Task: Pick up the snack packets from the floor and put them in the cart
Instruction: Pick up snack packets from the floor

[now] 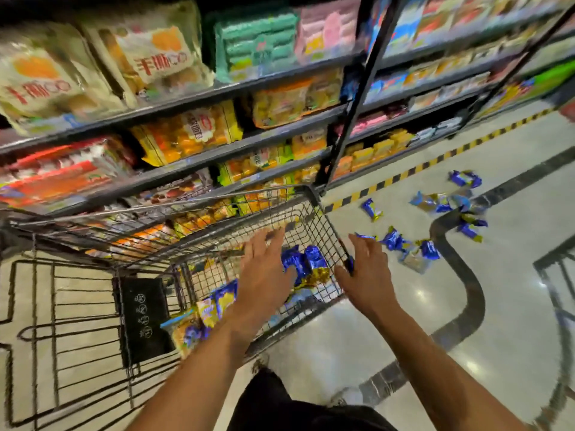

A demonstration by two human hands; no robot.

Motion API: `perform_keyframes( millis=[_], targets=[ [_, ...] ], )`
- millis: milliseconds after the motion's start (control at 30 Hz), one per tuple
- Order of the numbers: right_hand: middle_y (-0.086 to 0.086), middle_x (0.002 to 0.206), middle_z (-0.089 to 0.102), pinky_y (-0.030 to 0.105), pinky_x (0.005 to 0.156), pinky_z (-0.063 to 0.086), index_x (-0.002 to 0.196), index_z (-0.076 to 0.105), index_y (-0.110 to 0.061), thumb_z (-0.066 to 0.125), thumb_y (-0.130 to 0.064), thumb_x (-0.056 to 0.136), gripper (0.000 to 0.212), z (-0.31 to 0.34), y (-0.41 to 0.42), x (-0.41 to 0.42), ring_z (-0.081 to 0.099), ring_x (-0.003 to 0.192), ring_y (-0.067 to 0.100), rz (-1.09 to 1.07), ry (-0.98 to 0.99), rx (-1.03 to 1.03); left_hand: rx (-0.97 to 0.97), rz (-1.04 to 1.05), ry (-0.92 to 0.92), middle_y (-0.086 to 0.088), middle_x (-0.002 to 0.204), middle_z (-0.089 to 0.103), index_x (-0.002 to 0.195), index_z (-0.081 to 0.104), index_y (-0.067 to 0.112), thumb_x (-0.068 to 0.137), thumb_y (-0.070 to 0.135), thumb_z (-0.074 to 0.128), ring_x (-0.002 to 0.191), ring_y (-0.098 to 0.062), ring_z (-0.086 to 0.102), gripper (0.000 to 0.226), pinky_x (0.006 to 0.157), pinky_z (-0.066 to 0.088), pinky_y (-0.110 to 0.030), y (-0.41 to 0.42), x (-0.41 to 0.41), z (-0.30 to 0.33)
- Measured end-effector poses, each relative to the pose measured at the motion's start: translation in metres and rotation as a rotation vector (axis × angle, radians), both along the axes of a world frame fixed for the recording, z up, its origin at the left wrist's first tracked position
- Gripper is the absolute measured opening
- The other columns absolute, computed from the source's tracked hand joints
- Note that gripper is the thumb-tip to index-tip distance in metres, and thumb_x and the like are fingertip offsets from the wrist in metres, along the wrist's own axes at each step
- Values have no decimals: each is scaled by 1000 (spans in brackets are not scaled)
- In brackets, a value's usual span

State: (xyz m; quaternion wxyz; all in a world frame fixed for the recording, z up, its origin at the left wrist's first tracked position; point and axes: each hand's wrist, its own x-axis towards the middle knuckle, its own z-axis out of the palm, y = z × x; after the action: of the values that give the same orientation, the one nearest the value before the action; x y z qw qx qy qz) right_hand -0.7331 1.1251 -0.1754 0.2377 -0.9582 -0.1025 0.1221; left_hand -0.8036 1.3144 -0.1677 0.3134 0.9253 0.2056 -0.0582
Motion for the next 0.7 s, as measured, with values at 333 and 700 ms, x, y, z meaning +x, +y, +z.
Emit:
perform_keyframes(
  millis=[333, 700],
  targets=[
    [17, 152, 28, 47, 108, 36, 149, 34, -18, 70, -38, 84, 77, 8, -164, 5, 32, 137, 36, -138, -75, 42, 204, -291, 3, -9, 164, 13, 158, 15, 26, 92, 40, 55, 150, -30, 11, 78, 120, 16, -43, -172, 34, 24],
    [21, 150, 33, 48, 107, 39, 147, 39, -16, 56, -51, 78, 79, 13, -354, 12, 37, 135, 40, -397, -108, -1, 452, -606, -18, -4, 165, 3, 158, 0, 30, 95, 49, 44, 152, -31, 3, 79, 122, 18, -44, -339, 98, 35]
  ],
)
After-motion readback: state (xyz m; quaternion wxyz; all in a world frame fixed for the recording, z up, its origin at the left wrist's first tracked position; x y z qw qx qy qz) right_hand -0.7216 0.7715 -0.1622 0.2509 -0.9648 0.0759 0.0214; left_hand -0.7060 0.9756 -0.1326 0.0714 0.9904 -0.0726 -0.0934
